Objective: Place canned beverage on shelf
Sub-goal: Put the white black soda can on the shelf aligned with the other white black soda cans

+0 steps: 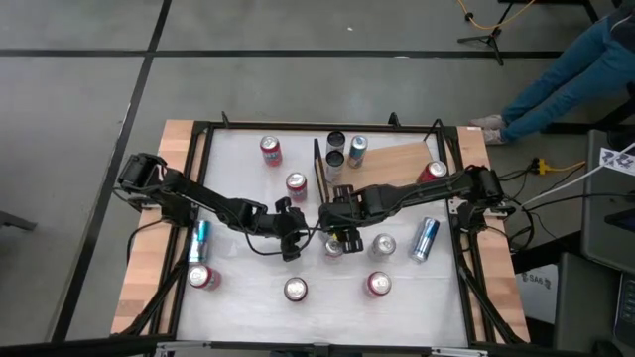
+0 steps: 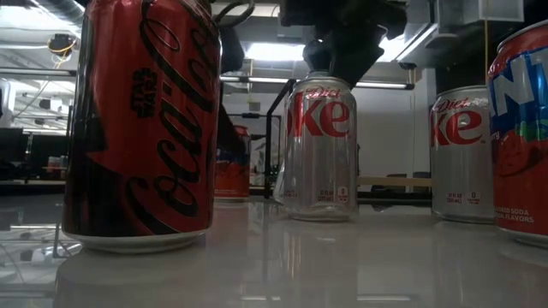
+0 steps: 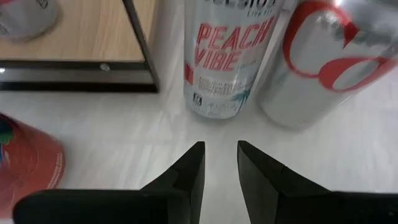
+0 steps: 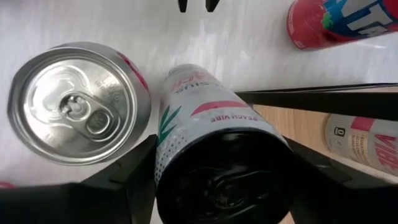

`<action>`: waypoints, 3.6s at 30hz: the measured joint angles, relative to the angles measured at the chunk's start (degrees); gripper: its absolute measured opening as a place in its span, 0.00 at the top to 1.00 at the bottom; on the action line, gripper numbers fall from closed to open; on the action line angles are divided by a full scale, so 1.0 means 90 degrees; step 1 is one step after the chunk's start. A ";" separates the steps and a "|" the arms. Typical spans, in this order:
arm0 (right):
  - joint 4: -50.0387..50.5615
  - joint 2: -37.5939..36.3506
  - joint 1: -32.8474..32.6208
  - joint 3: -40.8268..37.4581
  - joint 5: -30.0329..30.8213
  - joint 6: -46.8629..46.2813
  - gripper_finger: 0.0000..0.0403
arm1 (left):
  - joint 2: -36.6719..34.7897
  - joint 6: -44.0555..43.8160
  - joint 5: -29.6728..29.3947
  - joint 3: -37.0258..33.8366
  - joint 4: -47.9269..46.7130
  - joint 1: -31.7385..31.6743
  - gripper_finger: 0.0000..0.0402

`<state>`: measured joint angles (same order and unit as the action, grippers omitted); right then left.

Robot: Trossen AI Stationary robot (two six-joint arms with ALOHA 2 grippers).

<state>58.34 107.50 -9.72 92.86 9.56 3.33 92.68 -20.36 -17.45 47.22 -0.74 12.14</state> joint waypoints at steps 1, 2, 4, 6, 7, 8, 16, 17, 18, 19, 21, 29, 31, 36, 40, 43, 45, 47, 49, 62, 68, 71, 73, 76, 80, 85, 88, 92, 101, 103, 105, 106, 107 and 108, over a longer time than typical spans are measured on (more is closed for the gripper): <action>-0.0001 0.0000 0.0000 -0.0001 0.0000 0.0001 0.35 | 0.0000 0.0000 0.0000 0.0000 0.0033 -0.0001 0.79; -0.0001 0.0002 0.0000 -0.0001 -0.0002 0.0001 0.35 | 0.0000 0.0000 -0.0002 0.0000 0.0029 -0.0002 0.79; -0.0012 0.0002 0.0000 -0.0001 0.0000 0.0001 0.35 | 0.0000 0.0000 -0.0002 0.0000 0.0015 0.0000 0.79; -0.0023 0.0002 0.0000 -0.0003 -0.0002 0.0001 0.35 | 0.0000 0.0001 -0.0002 0.0000 0.0023 0.0000 0.79; -0.0023 0.0002 0.0000 -0.0003 -0.0002 0.0001 0.35 | 0.0000 0.0000 -0.0002 0.0000 0.0019 0.0000 0.79; -0.0023 0.0002 0.0000 -0.0003 -0.0002 0.0001 0.35 | 0.0000 0.0000 -0.0002 0.0000 0.0018 -0.0002 0.79; -0.0032 0.0007 0.0000 -0.0008 -0.0005 -0.0002 0.35 | 0.0000 0.0000 -0.0002 0.0000 0.0018 0.0000 0.79; -0.0033 0.0007 0.0000 -0.0008 -0.0006 -0.0002 0.35 | 0.0000 0.0000 -0.0003 0.0000 0.0015 0.0000 0.79; -0.0033 0.0009 0.0000 -0.0008 -0.0007 -0.0002 0.35 | -0.0002 0.0000 -0.0005 0.0000 0.0018 -0.0002 0.79; -0.0035 0.0010 0.0000 -0.0008 -0.0007 -0.0002 0.35 | -0.0002 0.0001 -0.0005 0.0000 0.0018 -0.0001 0.79; -0.0035 0.0010 0.0000 -0.0008 -0.0007 -0.0002 0.35 | -0.0002 0.0000 -0.0005 0.0000 0.0017 -0.0001 0.79; -0.0040 0.0012 0.0000 -0.0010 -0.0010 -0.0002 0.35 | -0.0002 0.0000 -0.0006 0.0000 0.0018 -0.0002 0.79; -0.0041 0.0012 0.0000 -0.0010 -0.0012 -0.0002 0.35 | -0.0002 0.0000 -0.0007 0.0000 0.0018 0.0000 0.79; -0.0042 0.0012 0.0000 -0.0013 -0.0015 -0.0002 0.35 | -0.0005 0.0000 -0.0007 0.0000 0.0018 0.0000 0.79; -0.0042 0.0012 0.0000 -0.0013 -0.0015 -0.0002 0.35 | -0.0005 0.0002 -0.0007 0.0000 0.0018 0.0000 0.79; -0.0042 0.0012 0.0000 -0.0013 -0.0017 0.0001 0.34 | -0.0005 0.0001 -0.0007 0.0000 0.0018 -0.0001 0.79; -0.0042 0.0015 0.0000 -0.0015 -0.0017 0.0001 0.32 | -0.0005 0.0002 -0.0007 0.0000 0.0018 -0.0002 0.79; -0.0041 0.0016 0.0000 -0.0019 -0.0017 0.0001 0.27 | -0.0005 0.0002 -0.0007 0.0000 0.0018 0.0000 0.79; -0.0031 0.0030 0.0002 -0.0028 -0.0029 -0.0001 0.21 | -0.0005 0.0000 -0.0007 0.0000 0.0018 -0.0002 0.79; -0.0147 0.0041 0.0002 -0.0032 -0.0017 0.0003 0.11 | -0.0005 0.0002 -0.0010 0.0000 0.0018 0.0000 0.79; -0.0133 0.0036 0.0002 -0.0027 0.0016 0.0001 0.11 | -0.0005 0.0001 -0.0010 0.0000 0.0018 -0.0002 0.79; -0.0054 0.0032 0.0002 -0.0025 0.0033 0.0001 0.11 | -0.0005 0.0002 -0.0008 0.0000 0.0018 -0.0002 0.79; 0.0111 0.0024 0.0002 -0.0022 0.0044 0.0001 0.11 | -0.0005 0.0002 -0.0008 0.0000 0.0018 -0.0002 0.79; 0.0508 0.0024 0.0000 -0.0020 0.0256 0.0002 0.11 | -0.0005 0.0000 -0.0007 0.0000 0.0020 -0.0002 0.79; 0.0942 0.0007 0.0002 -0.0020 0.0662 -0.0063 0.11 | -0.0005 0.0002 -0.0009 0.0000 0.0022 -0.0002 0.79; 0.1257 -0.0064 0.0002 -0.0063 0.0713 -0.0231 0.11 | -0.0005 0.0000 -0.0010 0.0000 0.0038 -0.0002 0.79; 0.1312 -0.0272 0.0000 -0.0313 0.0713 -0.0382 0.11 | -0.0005 0.0000 -0.0010 0.0000 0.0044 -0.0002 0.79; 0.1232 -0.0754 0.0002 -0.0783 0.0709 -0.0644 0.11 | -0.0007 0.0000 -0.0013 0.0000 0.0053 -0.0002 0.79; -0.1373 -0.2491 0.0005 -0.2920 0.0786 -0.0934 0.11 | -0.0006 0.0000 -0.0112 0.0002 0.0129 -0.0002 0.79; -0.2417 -0.2778 0.0002 -0.3496 0.0914 -0.1052 0.11 | -0.0007 -0.0002 -0.0148 0.0002 0.0180 -0.0002 0.79; -0.3229 -0.2920 0.0002 -0.3964 0.1011 -0.1138 0.11 | -0.0007 -0.0007 -0.0151 0.0002 0.0201 -0.0001 0.79; -0.3563 -0.2939 0.0002 -0.4159 0.1047 -0.1174 0.11 | -0.0007 -0.0016 -0.0151 0.0002 0.0209 0.0000 0.79; -0.3887 -0.2941 0.0002 -0.4331 0.1057 -0.1186 0.11 | -0.0007 -0.0048 -0.0151 0.0002 0.0210 0.0000 0.79; -0.4150 -0.2939 0.0002 -0.4472 0.1059 -0.1188 0.11 | -0.0007 -0.0074 -0.0153 0.0002 0.0231 0.0000 0.79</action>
<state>20.98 81.06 -9.69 52.62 19.10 -7.37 92.62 -21.02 -18.83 47.24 1.34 12.14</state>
